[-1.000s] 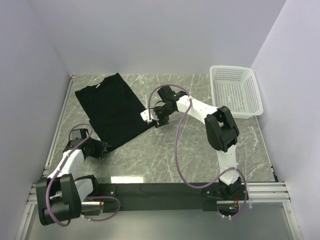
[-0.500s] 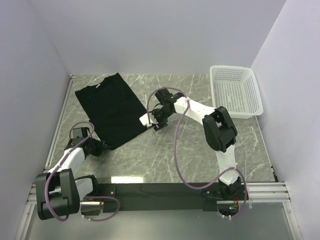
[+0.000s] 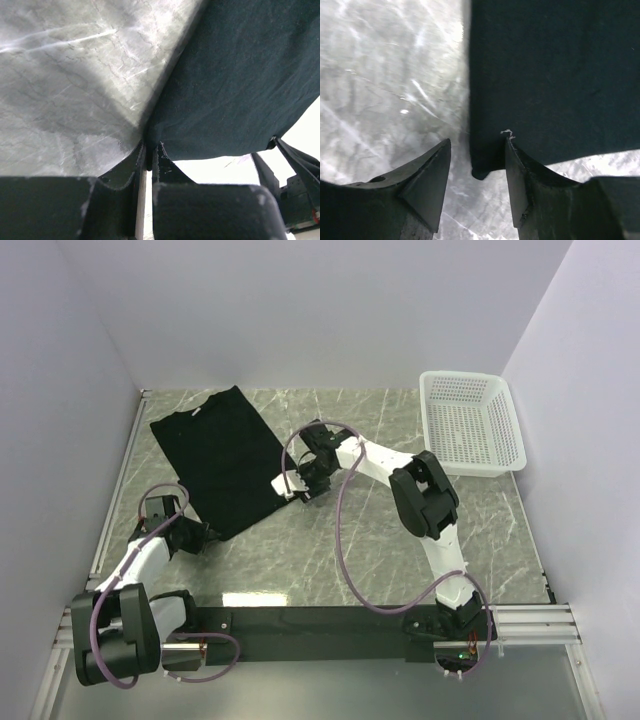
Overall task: Fold and stack the t-shirts
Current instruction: Fold the tshirt
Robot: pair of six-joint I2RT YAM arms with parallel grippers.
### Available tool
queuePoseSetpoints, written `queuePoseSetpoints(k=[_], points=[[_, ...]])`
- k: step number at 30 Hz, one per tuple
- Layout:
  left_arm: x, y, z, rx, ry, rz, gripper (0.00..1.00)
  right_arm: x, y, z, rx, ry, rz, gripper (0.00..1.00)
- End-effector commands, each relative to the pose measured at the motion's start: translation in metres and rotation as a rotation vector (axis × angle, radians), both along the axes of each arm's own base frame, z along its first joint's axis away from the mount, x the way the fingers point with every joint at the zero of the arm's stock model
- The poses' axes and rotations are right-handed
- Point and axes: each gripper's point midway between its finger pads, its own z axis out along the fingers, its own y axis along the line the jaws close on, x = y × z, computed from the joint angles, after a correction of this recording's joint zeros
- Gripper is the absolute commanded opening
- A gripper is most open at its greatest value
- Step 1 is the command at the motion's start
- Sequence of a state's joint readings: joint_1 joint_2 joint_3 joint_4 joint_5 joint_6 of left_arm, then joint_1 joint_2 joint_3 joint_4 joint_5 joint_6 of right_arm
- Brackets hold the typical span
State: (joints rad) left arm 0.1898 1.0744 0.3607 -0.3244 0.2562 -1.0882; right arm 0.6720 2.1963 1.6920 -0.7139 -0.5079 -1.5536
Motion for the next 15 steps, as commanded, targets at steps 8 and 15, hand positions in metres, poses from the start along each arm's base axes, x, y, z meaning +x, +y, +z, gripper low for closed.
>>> queuePoseSetpoints(k=[8,15], points=[[0.000,-0.005,0.011,-0.005,-0.022,-0.040,0.01,0.010,0.002,-0.013,-0.070,-0.021,-0.058,0.15],[-0.025,-0.022,0.015,-0.068,0.004,-0.075,0.01,-0.021,-0.029,0.012,-0.052,-0.002,-0.050,0.00]])
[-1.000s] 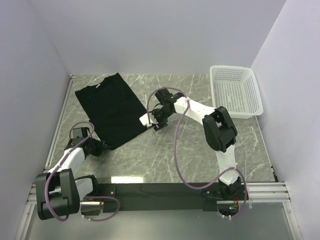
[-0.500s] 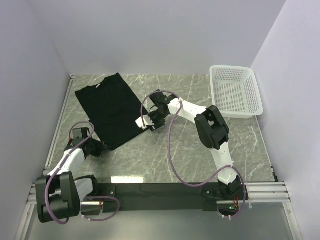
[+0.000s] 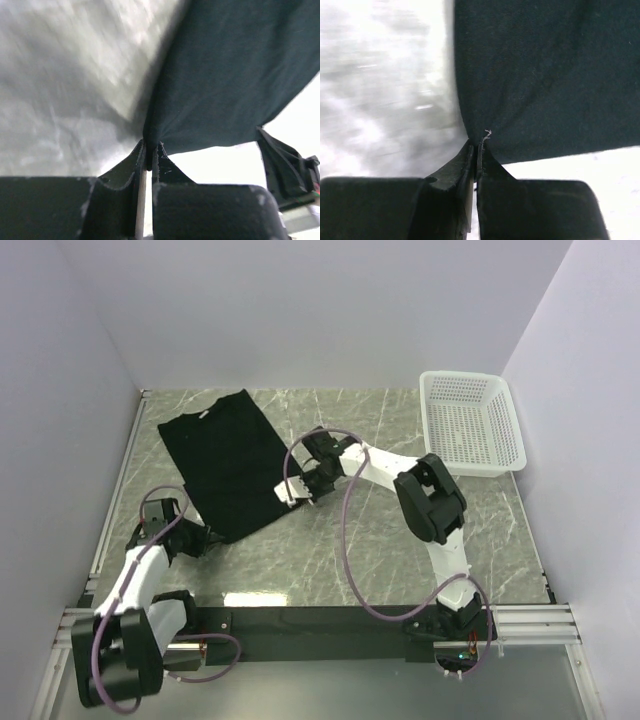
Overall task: Fold and stack the t-shirts
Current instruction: Fold the tshirt
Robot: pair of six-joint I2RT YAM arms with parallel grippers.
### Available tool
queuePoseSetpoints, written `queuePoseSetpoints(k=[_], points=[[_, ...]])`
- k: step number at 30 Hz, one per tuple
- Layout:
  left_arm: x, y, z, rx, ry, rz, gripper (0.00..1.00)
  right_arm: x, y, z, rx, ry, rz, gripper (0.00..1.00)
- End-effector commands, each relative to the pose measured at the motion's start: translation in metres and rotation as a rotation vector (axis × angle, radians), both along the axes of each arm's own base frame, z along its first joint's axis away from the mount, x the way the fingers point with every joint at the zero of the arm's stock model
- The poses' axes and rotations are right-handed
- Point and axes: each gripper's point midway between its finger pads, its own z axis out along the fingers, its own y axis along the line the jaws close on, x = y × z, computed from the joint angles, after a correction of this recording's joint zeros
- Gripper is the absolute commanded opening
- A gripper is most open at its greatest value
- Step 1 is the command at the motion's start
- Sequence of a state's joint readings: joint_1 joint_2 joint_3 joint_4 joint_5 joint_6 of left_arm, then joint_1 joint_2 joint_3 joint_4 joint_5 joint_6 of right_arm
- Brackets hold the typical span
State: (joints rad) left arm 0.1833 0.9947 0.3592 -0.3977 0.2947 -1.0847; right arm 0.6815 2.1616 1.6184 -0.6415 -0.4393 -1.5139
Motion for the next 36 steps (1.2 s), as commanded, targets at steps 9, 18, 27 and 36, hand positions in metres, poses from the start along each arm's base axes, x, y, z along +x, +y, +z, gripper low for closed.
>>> queuePoseSetpoints(k=[9,18,27,36], points=[[-0.068,-0.039,0.049,-0.145,0.004,-0.074,0.01,-0.106,-0.077,0.045,-0.009,0.219,-0.044,0.00],[-0.116,-0.059,0.066,-0.232,0.028,-0.089,0.01,-0.177,-0.115,0.070,0.033,0.305,-0.101,0.00],[-0.086,-0.050,0.133,-0.158,-0.137,-0.129,0.01,-0.172,-0.107,0.139,0.136,0.276,-0.183,0.00],[-0.011,-0.035,0.162,-0.096,-0.222,-0.154,0.01,-0.079,-0.085,0.166,0.203,0.267,-0.341,0.00]])
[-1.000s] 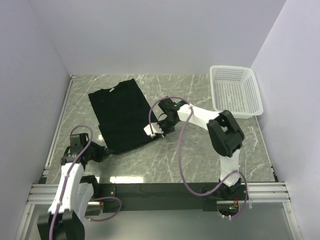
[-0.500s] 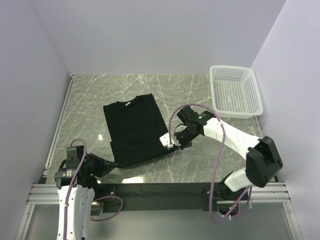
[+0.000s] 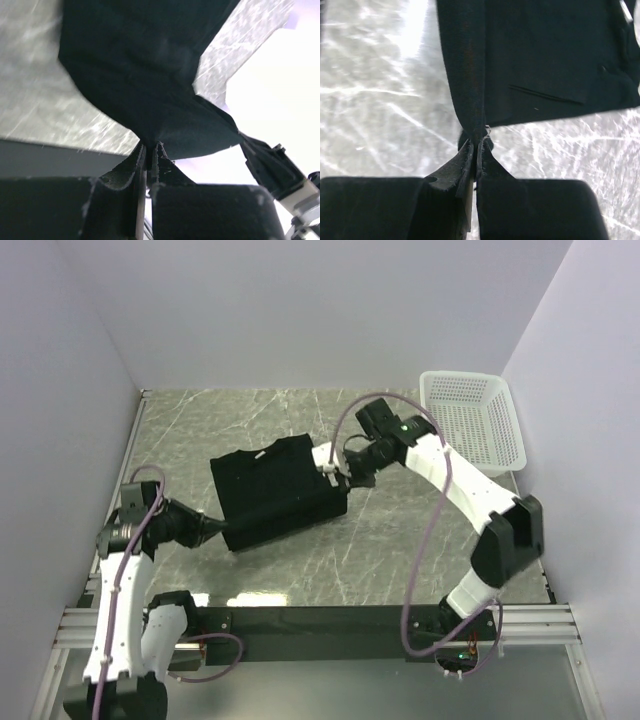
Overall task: Fold and stack the t-shirts
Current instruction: Fold the tshirt
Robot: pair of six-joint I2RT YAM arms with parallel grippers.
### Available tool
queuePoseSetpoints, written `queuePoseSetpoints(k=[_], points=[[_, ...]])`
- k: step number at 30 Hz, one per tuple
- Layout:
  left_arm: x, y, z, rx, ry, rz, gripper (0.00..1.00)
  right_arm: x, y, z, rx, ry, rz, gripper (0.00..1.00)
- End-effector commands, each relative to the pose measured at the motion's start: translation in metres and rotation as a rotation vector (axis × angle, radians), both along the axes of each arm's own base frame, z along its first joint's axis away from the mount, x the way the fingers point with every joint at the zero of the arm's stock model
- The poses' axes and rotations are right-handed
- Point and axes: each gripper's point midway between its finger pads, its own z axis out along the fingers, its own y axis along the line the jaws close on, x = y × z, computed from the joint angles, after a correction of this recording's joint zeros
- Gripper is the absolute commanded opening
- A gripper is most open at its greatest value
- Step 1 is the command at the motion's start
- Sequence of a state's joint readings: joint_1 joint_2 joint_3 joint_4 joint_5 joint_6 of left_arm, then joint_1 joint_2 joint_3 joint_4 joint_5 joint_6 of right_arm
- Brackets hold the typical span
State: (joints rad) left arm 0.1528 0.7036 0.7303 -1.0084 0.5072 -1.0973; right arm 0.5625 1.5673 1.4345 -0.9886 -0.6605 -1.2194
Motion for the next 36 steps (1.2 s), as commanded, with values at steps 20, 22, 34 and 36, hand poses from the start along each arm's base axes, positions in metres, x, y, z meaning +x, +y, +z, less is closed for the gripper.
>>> queuePoseSetpoints(k=[20,22,34,36], points=[[0.138,0.037,0.012,0.159,-0.198,-0.015,0.01,0.146,0.043,0.007,0.079,0.003,-0.265,0.00],[0.147,0.041,0.004,0.173,-0.184,-0.013,0.01,0.151,0.046,0.004,0.082,0.003,-0.272,0.00],[0.192,0.067,-0.001,0.260,-0.206,-0.032,0.01,0.195,0.060,-0.011,0.119,-0.034,-0.402,0.00],[0.197,0.068,-0.005,0.261,-0.206,-0.038,0.01,0.202,0.060,-0.016,0.115,-0.039,-0.423,0.00]])
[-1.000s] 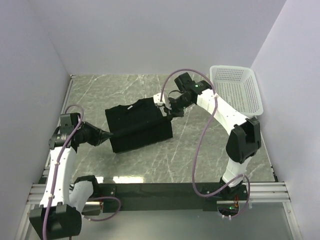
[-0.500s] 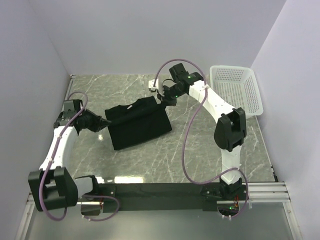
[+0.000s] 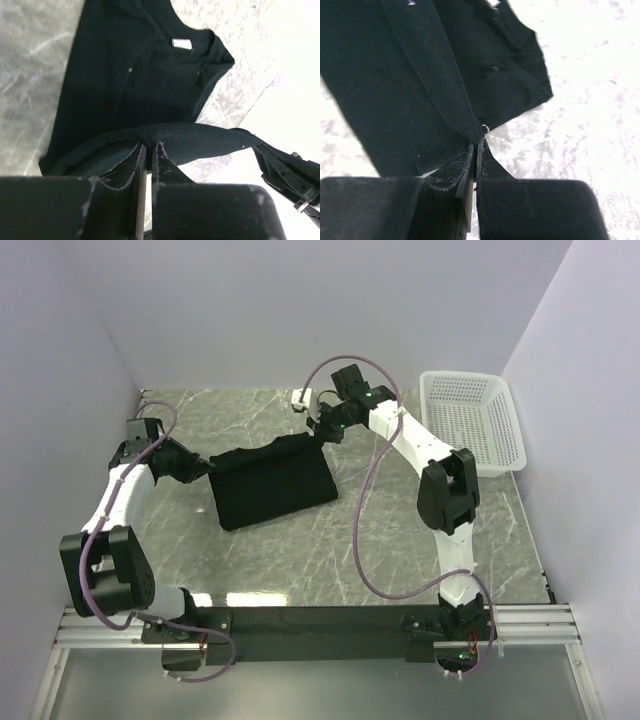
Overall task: Fold and stack the t-shirts
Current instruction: Fold the tshirt
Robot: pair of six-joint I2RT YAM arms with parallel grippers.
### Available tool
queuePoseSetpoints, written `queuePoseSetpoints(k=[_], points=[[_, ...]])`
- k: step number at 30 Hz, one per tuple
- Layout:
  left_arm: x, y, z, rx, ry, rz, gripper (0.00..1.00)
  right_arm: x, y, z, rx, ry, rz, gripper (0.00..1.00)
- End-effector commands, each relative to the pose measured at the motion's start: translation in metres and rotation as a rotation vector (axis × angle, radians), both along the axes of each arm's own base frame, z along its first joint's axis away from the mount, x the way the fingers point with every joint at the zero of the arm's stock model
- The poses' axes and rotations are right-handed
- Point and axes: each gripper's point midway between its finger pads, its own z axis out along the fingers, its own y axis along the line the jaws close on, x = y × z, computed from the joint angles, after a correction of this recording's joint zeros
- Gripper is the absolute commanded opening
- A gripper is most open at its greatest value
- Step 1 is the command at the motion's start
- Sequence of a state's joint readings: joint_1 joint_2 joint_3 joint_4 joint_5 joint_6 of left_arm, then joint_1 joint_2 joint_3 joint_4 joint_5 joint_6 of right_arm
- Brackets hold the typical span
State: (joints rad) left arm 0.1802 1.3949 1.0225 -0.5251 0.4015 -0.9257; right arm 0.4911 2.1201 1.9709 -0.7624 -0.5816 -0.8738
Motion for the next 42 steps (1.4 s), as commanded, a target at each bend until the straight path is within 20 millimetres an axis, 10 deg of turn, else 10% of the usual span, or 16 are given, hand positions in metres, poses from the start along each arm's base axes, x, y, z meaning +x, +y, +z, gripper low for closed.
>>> queuePoseSetpoints(k=[1,42], points=[[0.023,0.012,0.005,0.058,-0.068,-0.009,0.01,0.031,0.003,0.011,0.026,-0.072,-0.078,0.00],[0.080,0.034,-0.048,0.111,0.006,0.009,0.01,0.089,0.020,-0.035,0.040,-0.119,-0.283,0.00]])
